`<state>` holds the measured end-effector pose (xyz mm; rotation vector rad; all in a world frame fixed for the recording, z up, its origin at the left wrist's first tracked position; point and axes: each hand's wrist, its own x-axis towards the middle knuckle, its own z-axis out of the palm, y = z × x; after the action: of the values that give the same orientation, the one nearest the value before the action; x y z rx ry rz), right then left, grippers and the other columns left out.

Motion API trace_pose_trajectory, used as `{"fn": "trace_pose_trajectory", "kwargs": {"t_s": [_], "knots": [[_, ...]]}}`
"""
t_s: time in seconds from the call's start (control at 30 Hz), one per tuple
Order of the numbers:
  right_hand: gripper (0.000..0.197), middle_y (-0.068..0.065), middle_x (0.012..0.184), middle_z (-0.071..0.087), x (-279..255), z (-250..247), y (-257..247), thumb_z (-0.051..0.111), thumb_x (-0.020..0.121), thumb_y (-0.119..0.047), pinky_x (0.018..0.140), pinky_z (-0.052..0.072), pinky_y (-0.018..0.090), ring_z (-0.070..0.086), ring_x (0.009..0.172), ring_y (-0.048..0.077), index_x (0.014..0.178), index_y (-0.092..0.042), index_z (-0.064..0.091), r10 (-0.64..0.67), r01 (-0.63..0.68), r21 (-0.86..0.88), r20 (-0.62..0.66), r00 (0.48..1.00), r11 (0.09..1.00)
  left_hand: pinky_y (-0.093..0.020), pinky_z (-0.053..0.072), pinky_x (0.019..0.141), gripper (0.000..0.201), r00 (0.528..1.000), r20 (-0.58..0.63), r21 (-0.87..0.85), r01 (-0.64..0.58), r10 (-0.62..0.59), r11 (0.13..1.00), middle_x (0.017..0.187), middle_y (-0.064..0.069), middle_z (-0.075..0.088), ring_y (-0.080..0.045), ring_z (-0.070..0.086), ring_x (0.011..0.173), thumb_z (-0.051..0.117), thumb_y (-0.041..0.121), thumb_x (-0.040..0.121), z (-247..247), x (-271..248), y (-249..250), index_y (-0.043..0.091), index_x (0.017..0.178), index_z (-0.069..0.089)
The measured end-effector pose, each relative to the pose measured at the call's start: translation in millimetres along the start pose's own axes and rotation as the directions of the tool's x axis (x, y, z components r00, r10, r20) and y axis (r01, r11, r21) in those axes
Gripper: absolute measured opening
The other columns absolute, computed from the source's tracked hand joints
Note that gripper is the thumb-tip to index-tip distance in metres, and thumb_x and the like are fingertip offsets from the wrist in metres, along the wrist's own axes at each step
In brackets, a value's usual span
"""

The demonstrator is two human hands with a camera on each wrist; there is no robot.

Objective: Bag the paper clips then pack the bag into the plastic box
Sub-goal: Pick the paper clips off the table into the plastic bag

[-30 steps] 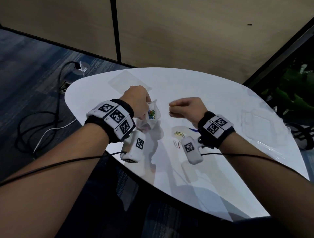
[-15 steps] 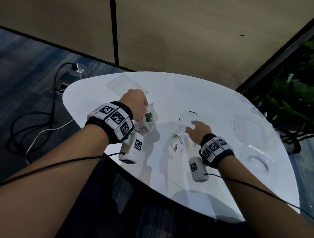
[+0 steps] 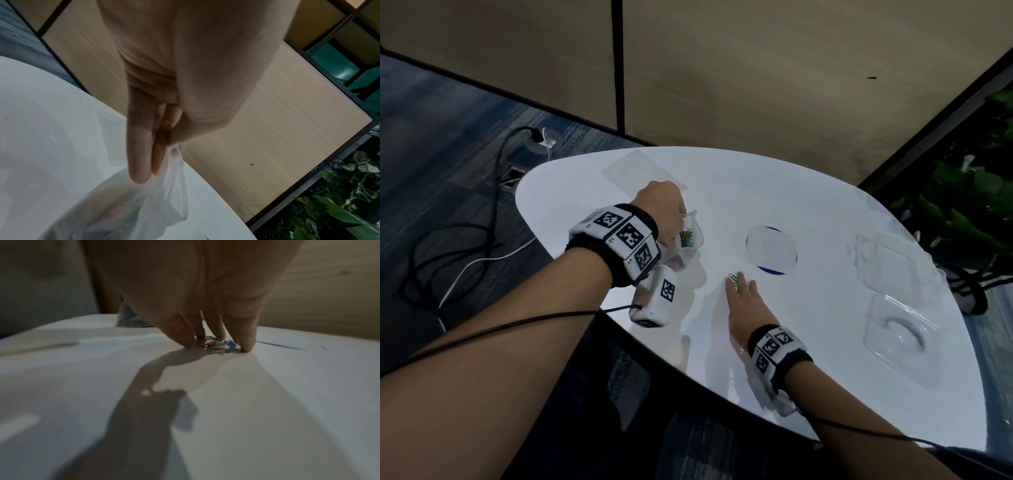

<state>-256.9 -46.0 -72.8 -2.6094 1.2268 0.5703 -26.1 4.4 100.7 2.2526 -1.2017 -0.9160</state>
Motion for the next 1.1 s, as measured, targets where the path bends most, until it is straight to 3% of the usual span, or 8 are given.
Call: {"fn": "trace_pose_trajectory", "kwargs": {"t_s": [0.13,0.23,0.3,0.43,0.53,0.67,0.9,1.1], "knots": [[0.069,0.028,0.15,0.025,-10.6,11.0,12.8,0.049,0.08,0.009,0.108,0.042,0.043,0.034,0.136,0.043,0.145,0.006,0.025,-0.14,0.137,-0.14,-0.011,0.99,0.981,-0.043,0.06,0.092,0.03,1.0,0.01,0.002,-0.005,0.005,1.0,0.108,-0.021,0.074,-0.035,0.072,0.102,0.056,-0.001,0.093,0.5,-1.4,2.0,0.002,0.118,0.07],[0.037,0.023,0.113,0.058,-13.7,9.6,16.1,0.059,0.071,0.013,0.072,0.058,0.041,0.063,0.093,0.038,0.107,0.005,0.061,-0.2,0.19,-0.128,-0.068,0.978,0.973,-0.042,0.059,0.093,0.034,1.0,0.015,0.01,0.008,-0.008,1.0,0.113,-0.019,0.073,-0.033,0.071,0.105,0.058,-0.002,0.091,0.0,-2.8,2.2,0.004,0.122,0.069],[0.021,0.017,0.096,0.061,-14.0,4.3,17.8,0.06,0.07,0.012,0.061,0.053,0.037,0.063,0.079,0.035,0.086,0.001,0.064,-0.218,0.206,-0.1,-0.121,0.969,0.973,-0.042,0.06,0.092,0.034,1.0,0.017,0.02,0.013,-0.014,1.0,0.113,-0.018,0.073,-0.033,0.072,0.105,0.061,-0.002,0.089,-1.2,-3.6,1.6,0.005,0.122,0.069],[0.031,0.014,0.114,0.051,-17.1,-2.4,8.7,0.043,0.083,0.012,0.077,0.05,0.035,0.055,0.099,0.031,0.108,0.001,0.059,-0.203,0.189,-0.13,-0.1,0.974,0.973,-0.042,0.06,0.093,0.036,1.0,0.02,0.03,0.012,-0.013,0.999,0.11,-0.02,0.074,-0.034,0.072,0.104,0.059,-0.005,0.088,-2.7,-3.9,1.3,0.003,0.121,0.069],[0.033,0.014,0.119,0.047,-20.2,-3.1,5.8,0.041,0.089,0.007,0.069,0.045,0.032,0.052,0.096,0.027,0.119,0.002,0.051,-0.195,0.181,-0.187,-0.059,0.979,0.966,-0.042,0.059,0.094,0.036,1.0,0.018,0.023,0.014,-0.015,1.0,0.112,-0.019,0.073,-0.034,0.071,0.106,0.057,-0.005,0.089,-2.3,-3.6,2.7,0.004,0.122,0.069],[0.025,0.012,0.108,0.055,-13.5,-16.6,14.3,0.04,0.089,-0.002,0.064,0.036,0.031,0.055,0.082,0.027,0.107,-0.002,0.057,-0.226,0.227,-0.224,0.03,0.974,0.948,-0.042,0.059,0.094,0.034,1.0,0.017,0.014,0.008,-0.009,1.0,0.112,-0.02,0.073,-0.034,0.071,0.106,0.056,-0.004,0.091,0.5,-2.3,3.5,0.004,0.121,0.069],[0.024,0.01,0.096,0.061,6.4,-30.7,16.7,0.041,0.09,-0.014,0.068,0.049,0.035,0.06,0.085,0.03,0.095,-0.009,0.064,-0.28,0.305,-0.31,0.123,0.952,0.901,-0.044,0.06,0.091,0.035,1.0,0.01,-0.011,0.021,-0.021,1.0,0.107,-0.021,0.074,-0.037,0.072,0.102,0.052,-0.004,0.091,1.6,0.3,1.9,0.005,0.119,0.071],[0.019,0.011,0.092,0.068,25.0,-58.2,24.6,0.053,0.086,-0.015,0.068,0.052,0.031,0.066,0.083,0.029,0.091,-0.009,0.07,-0.131,0.142,-0.216,0.066,0.989,0.966,-0.044,0.061,0.09,0.034,1.0,0.018,-0.007,0.02,-0.02,1.0,0.104,-0.021,0.075,-0.037,0.073,0.099,0.053,-0.004,0.092,4.2,1.3,4.5,0.005,0.119,0.071]]}}
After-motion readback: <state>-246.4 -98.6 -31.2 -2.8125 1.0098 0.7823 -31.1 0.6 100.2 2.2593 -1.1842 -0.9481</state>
